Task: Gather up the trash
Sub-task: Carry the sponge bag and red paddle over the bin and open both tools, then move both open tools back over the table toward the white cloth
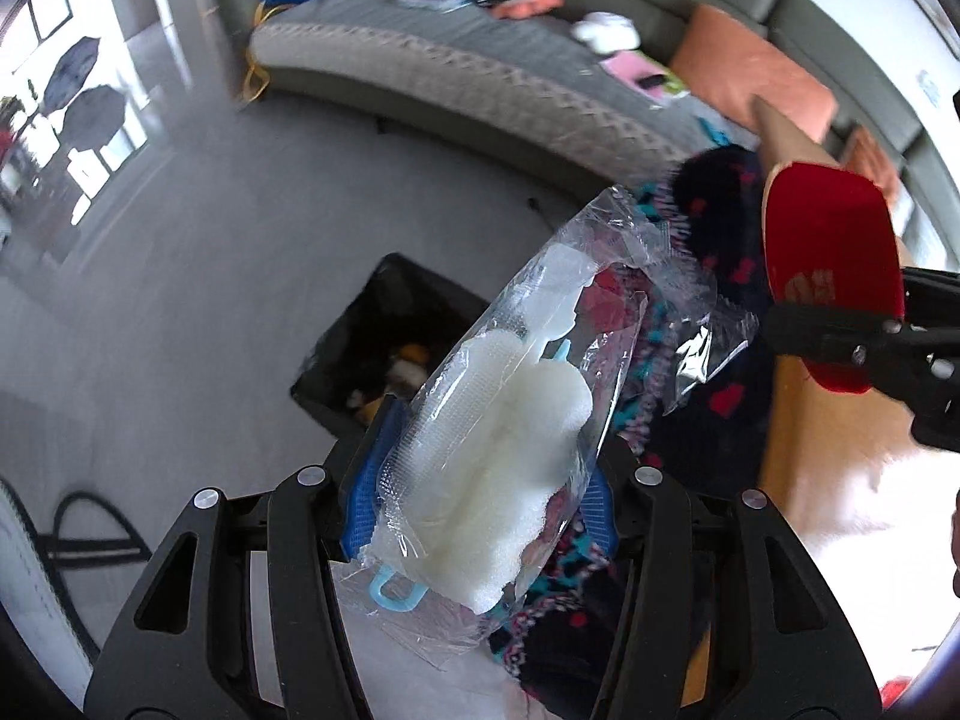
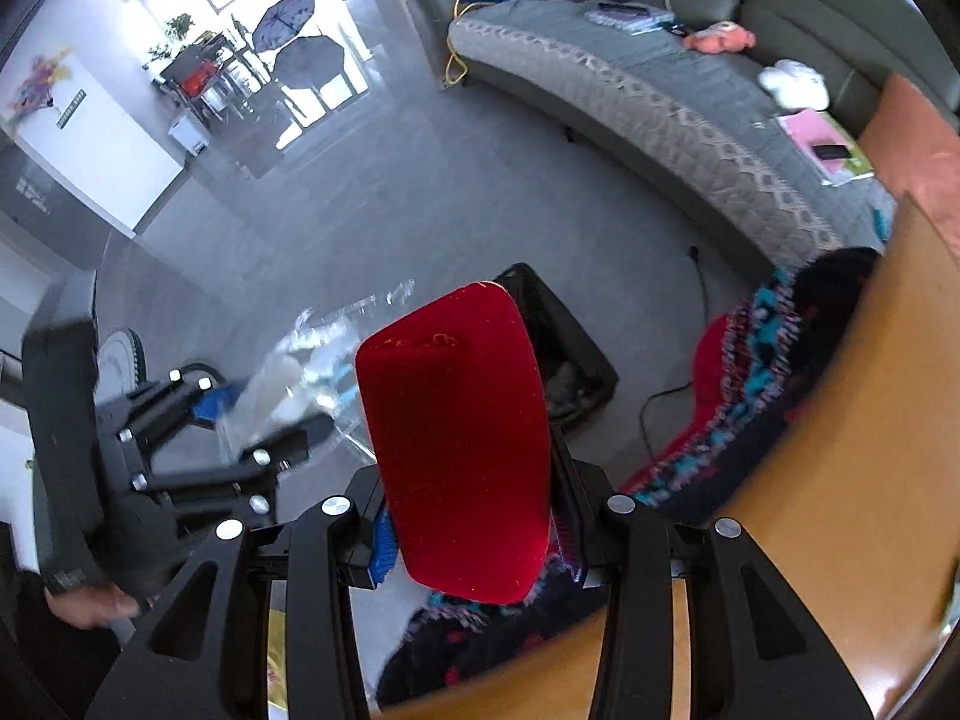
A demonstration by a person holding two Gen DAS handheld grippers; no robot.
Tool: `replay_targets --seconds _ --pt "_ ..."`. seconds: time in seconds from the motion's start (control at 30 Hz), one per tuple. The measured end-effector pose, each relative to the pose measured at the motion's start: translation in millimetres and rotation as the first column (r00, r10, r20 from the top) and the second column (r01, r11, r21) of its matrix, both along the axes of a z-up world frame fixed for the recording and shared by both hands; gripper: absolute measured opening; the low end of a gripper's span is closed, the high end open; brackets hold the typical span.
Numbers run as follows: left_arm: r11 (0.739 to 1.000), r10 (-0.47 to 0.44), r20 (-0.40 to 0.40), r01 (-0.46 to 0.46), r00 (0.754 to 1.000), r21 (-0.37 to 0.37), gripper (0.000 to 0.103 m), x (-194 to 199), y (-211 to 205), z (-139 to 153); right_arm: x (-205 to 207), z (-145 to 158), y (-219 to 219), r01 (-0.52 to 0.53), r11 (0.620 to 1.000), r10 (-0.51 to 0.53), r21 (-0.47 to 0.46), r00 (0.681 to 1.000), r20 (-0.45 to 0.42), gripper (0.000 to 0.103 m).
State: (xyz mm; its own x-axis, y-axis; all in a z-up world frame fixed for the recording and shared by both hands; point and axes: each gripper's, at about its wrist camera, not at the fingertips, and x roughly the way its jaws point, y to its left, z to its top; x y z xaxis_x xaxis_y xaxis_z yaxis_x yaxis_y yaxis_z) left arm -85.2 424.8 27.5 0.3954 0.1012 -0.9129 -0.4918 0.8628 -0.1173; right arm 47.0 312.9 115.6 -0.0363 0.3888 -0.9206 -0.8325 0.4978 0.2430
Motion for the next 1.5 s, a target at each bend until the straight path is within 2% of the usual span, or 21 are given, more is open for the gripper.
replay_targets --seconds 0.17,0.2,0.23,0.27,0.3,0.43,0.63,0.93,1.1,1.33,1.5 --pt "0.999 0.044 -0.042 -0.043 0.998 0.010 0.055 3 30 -19 7 -16 57 -0.017 1.000 0.017 -0.026 1.000 -0.017 0.044" --pt "0.999 0.052 -0.045 -0.051 0.998 0.015 0.065 4 33 -20 8 -17 64 -0.023 0.999 0.022 -0.032 0.999 -0.025 0.052" --pt "0.997 0.068 -0.053 -0.066 0.996 0.028 0.084 6 40 -21 10 -19 77 -0.026 0.998 0.024 -0.049 0.999 -0.028 0.059" --pt "0.994 0.094 -0.065 -0.091 0.993 0.054 0.094 6 46 -21 10 -17 84 -0.025 0.999 0.024 -0.047 0.999 -0.023 0.066" --pt "0.991 0.115 -0.068 -0.110 0.991 0.073 0.098 4 51 -20 10 -15 90 -0.025 0.999 0.025 -0.042 1.000 -0.010 0.066" --pt "0.988 0.137 -0.074 -0.131 0.988 0.083 0.098 1 59 -18 10 -9 96 -0.022 0.999 0.024 -0.041 0.999 0.033 0.066" --pt "0.988 0.137 -0.066 -0.131 0.988 0.086 0.098 -8 53 -13 14 1 76 0.011 1.000 -0.011 -0.014 1.000 0.024 0.067" --pt "0.992 0.086 -0.021 -0.084 0.996 0.090 0.098 -3 23 6 14 29 19 0.062 0.998 -0.063 0.026 0.997 0.051 0.068" --pt "0.994 0.027 -0.004 -0.027 1.000 0.108 0.098 6 -11 18 22 41 -31 0.144 0.988 -0.147 0.050 0.988 0.051 0.068" --pt "0.987 -0.106 0.043 0.100 0.993 0.124 0.098 29 -85 45 38 62 -119 0.262 0.961 -0.268 0.093 0.961 0.061 0.068" --pt "0.975 -0.190 0.064 0.182 0.980 0.124 0.098 50 -140 56 47 70 -187 0.335 0.938 -0.343 0.083 0.933 0.109 0.068"
